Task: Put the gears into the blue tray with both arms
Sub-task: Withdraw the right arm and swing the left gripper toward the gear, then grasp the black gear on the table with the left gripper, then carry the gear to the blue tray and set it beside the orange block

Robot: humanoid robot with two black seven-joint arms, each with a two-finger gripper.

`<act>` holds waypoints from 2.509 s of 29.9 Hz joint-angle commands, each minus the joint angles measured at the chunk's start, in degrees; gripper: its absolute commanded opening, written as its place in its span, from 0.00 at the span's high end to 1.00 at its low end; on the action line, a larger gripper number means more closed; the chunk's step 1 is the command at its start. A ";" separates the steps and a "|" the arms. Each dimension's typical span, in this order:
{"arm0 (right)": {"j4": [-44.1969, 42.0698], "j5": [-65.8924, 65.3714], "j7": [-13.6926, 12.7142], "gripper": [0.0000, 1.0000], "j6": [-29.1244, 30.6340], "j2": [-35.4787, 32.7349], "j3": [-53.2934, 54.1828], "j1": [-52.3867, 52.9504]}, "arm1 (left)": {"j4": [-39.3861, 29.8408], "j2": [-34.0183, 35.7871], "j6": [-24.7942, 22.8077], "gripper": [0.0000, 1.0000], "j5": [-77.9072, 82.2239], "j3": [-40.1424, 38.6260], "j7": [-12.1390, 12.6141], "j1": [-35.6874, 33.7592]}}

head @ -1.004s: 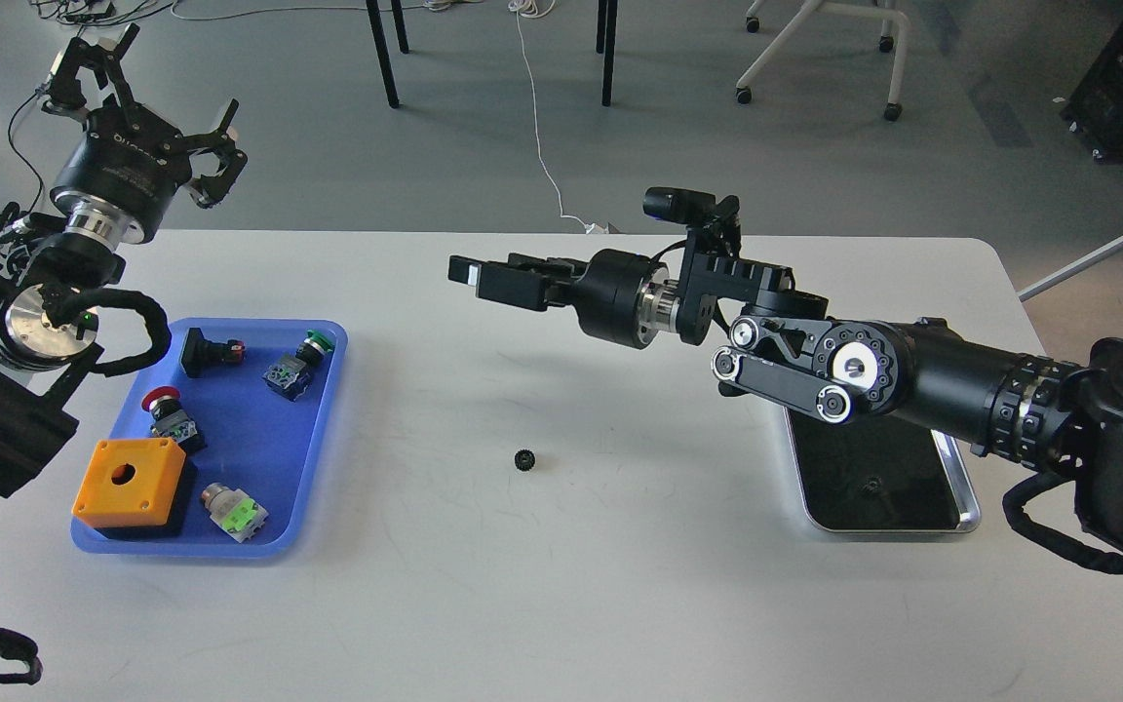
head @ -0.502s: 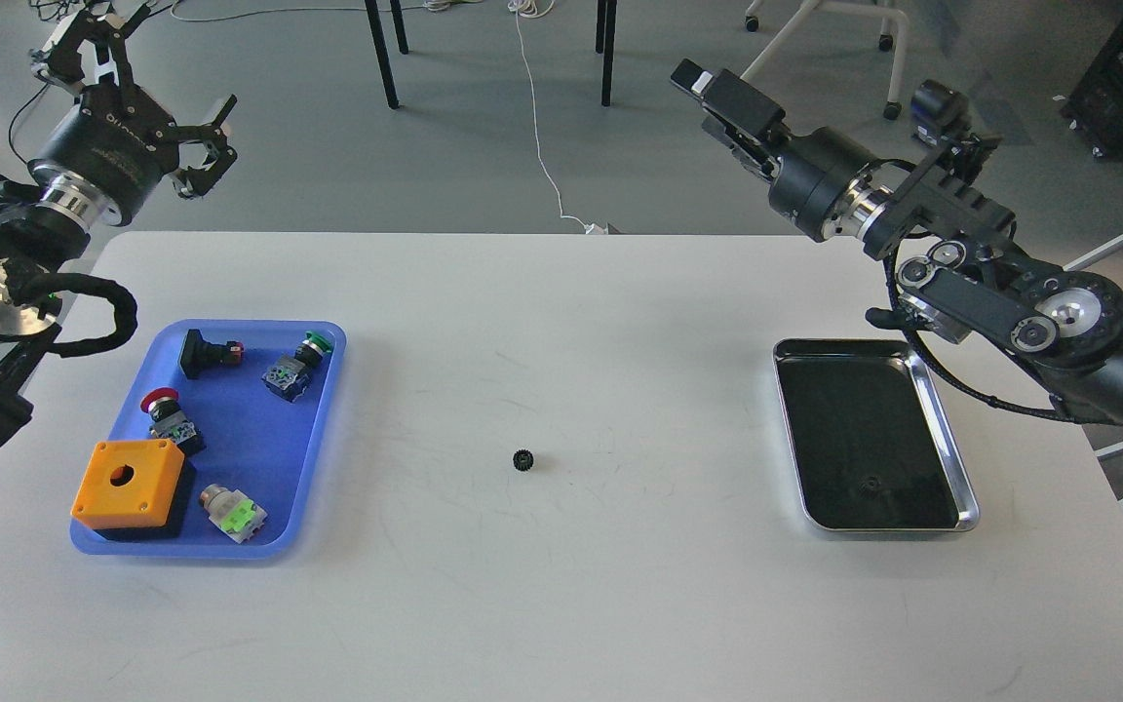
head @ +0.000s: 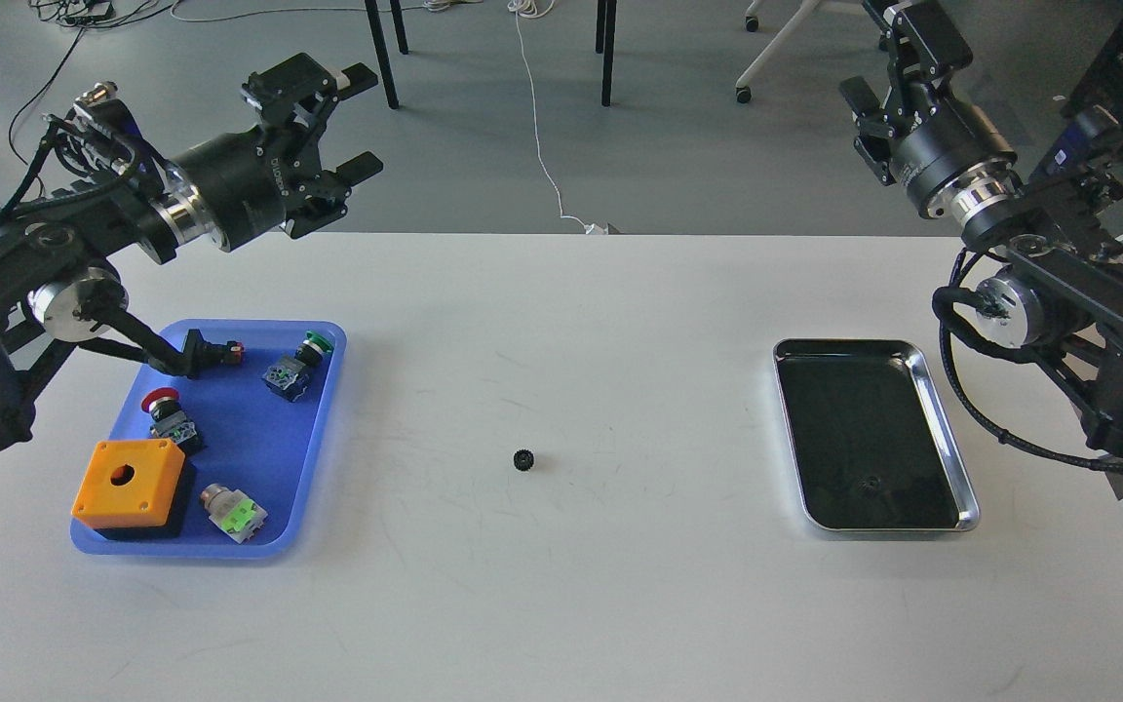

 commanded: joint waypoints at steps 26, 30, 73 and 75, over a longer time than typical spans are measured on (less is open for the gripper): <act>0.15 30.98 0.01 0.01 27.38 2.38 22.76 -19.55 | -5.90 -14.22 17.52 0.03 73.06 24.26 -0.17 1.31; 0.24 30.98 0.01 0.01 29.91 2.38 22.41 -22.80 | -3.52 -14.31 18.05 0.06 76.57 24.52 -0.43 2.45; 0.33 30.80 0.01 0.01 29.91 3.25 21.88 -23.07 | -3.08 -12.73 19.45 0.74 82.84 24.61 -0.70 8.51; 0.33 30.80 0.01 0.01 29.91 3.25 21.97 -23.07 | -3.08 -12.55 19.45 0.76 82.84 24.61 -0.70 8.60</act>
